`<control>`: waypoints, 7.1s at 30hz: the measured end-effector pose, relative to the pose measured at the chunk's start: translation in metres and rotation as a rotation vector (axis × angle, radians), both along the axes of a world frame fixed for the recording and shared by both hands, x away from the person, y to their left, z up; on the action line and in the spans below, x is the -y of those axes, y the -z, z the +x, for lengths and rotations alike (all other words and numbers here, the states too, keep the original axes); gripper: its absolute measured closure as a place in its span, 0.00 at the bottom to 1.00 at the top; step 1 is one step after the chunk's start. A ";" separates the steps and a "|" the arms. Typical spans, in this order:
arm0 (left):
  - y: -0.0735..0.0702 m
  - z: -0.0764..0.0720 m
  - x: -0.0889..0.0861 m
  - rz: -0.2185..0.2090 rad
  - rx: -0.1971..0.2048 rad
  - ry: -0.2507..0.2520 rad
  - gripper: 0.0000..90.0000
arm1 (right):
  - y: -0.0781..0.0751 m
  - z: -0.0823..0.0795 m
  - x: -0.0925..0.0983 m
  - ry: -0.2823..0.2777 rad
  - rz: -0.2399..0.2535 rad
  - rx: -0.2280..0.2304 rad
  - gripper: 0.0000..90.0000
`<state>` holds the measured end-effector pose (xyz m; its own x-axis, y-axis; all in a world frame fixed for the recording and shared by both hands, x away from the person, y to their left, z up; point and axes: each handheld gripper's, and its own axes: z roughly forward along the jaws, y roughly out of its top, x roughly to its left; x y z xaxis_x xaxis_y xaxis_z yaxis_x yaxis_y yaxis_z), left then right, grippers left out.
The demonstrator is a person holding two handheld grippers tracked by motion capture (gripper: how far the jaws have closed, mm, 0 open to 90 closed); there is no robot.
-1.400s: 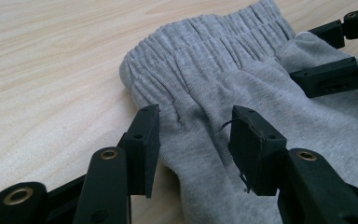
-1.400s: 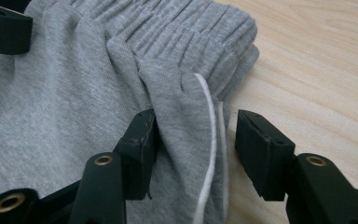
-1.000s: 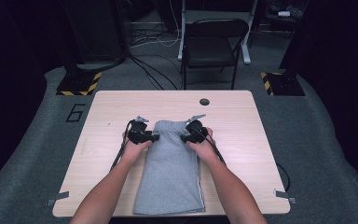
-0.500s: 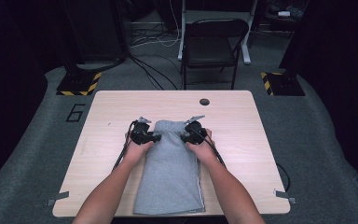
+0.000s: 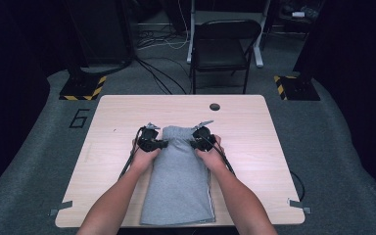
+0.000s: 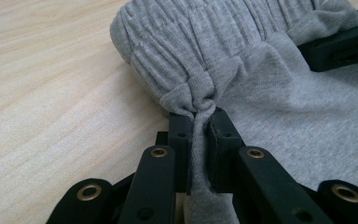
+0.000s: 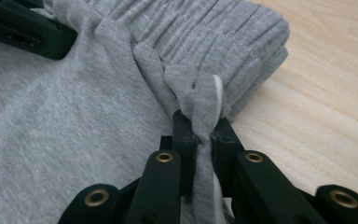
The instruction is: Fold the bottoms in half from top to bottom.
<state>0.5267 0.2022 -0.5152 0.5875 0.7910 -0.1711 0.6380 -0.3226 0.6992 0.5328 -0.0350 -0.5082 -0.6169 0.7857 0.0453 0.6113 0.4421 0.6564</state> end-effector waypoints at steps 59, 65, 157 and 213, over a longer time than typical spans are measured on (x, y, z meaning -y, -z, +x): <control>-0.078 -0.019 -0.015 -0.046 0.187 0.087 0.91 | -0.071 -0.023 0.019 -0.171 0.013 0.297 0.92; -0.072 -0.029 -0.018 -0.066 0.172 0.087 0.91 | -0.069 -0.034 0.022 -0.189 0.028 0.304 0.92; -0.003 -0.122 -0.010 0.022 0.064 0.254 0.75 | -0.050 -0.108 0.020 -0.240 0.182 0.218 0.51; -0.055 -0.096 -0.007 -0.113 0.038 0.169 0.54 | -0.026 -0.153 0.018 -0.427 0.152 0.153 0.76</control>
<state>0.4308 0.2097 -0.4600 0.7181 0.6574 -0.2284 0.5536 -0.3408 0.7598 0.3802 -0.0530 -0.4825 -0.8919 0.4516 0.0238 0.2870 0.5248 0.8014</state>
